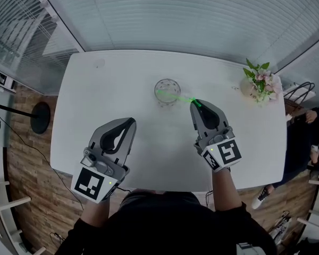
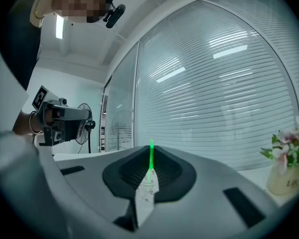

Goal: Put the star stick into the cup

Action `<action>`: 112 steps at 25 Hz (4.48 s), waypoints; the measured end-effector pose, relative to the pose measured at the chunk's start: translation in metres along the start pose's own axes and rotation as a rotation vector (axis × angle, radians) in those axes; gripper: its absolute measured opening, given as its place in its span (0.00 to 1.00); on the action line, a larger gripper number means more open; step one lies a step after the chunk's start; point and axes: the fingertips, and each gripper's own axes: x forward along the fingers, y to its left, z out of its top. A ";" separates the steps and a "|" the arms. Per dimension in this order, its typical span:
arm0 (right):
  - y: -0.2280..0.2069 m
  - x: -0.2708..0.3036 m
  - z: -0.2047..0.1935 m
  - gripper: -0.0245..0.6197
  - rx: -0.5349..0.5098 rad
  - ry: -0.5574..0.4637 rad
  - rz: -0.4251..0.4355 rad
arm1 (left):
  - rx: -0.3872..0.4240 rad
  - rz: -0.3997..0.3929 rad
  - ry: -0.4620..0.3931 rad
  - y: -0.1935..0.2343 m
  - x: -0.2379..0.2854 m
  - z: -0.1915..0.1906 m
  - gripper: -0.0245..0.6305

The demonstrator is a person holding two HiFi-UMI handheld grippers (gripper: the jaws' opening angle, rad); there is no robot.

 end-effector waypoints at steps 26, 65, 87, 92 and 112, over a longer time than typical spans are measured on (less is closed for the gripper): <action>-0.010 -0.011 -0.023 0.14 -0.022 0.078 -0.040 | 0.015 -0.015 -0.027 -0.008 0.005 0.008 0.06; 0.013 -0.064 0.107 0.08 -0.041 -0.068 -0.148 | 0.029 -0.172 -0.121 -0.034 0.040 0.044 0.06; 0.024 -0.066 0.111 0.05 -0.039 -0.087 -0.136 | 0.029 -0.175 -0.141 -0.038 0.034 0.049 0.06; 0.024 -0.066 0.113 0.05 -0.043 -0.089 -0.138 | 0.028 -0.173 -0.147 -0.038 0.033 0.050 0.06; 0.025 -0.061 0.111 0.04 -0.054 -0.085 -0.131 | 0.033 -0.161 -0.151 -0.031 0.033 0.052 0.06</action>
